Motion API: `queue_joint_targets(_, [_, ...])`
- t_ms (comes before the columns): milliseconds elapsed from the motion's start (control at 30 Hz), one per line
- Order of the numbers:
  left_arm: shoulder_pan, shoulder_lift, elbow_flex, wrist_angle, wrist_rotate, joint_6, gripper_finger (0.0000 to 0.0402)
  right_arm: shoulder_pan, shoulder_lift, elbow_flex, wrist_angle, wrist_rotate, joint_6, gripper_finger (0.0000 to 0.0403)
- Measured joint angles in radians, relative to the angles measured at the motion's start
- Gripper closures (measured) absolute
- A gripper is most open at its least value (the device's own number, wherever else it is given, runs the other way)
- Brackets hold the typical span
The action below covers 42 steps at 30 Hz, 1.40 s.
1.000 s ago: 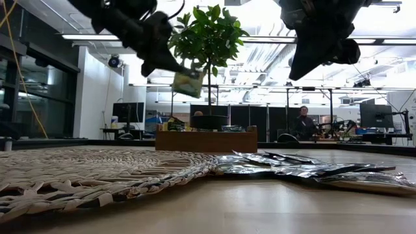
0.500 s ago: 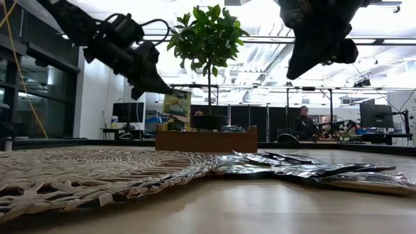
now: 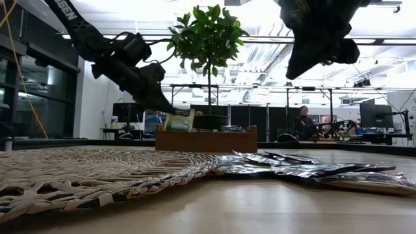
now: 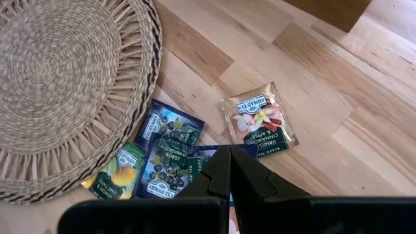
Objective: Pick & Place Tea
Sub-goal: Put the yellow tea bag into the left section of the wooden organizer
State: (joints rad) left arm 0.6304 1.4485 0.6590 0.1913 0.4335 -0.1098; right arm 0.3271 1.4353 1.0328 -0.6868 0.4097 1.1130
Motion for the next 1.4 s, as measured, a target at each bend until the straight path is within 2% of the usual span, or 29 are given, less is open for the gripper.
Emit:
queue_joint_targets(433, [0.067, 0.002, 0.0, -0.014, -0.001, 0.058, 0.0401, 0.0, 0.0, 0.0, 0.0, 0.004, 0.032, 0.0403])
queue_joint_targets(833, [0.062, 0.025, 0.0, 0.002, -0.004, 0.133, 0.0401, 0.0, 0.0, 0.0, 0.0, 0.023, 0.032, 0.0403])
queue_joint_targets(1033, [0.061, 0.065, 0.001, 0.039, 0.022, 0.14, 0.0401, 0.0, 0.0, 0.0, 0.0, 0.028, 0.032, 0.0403])
queue_joint_targets(1400, [0.056, 0.093, 0.001, 0.033, -0.005, 0.134, 0.0401, 0.0, 0.0, 0.0, 0.0, 0.018, 0.032, 0.0403])
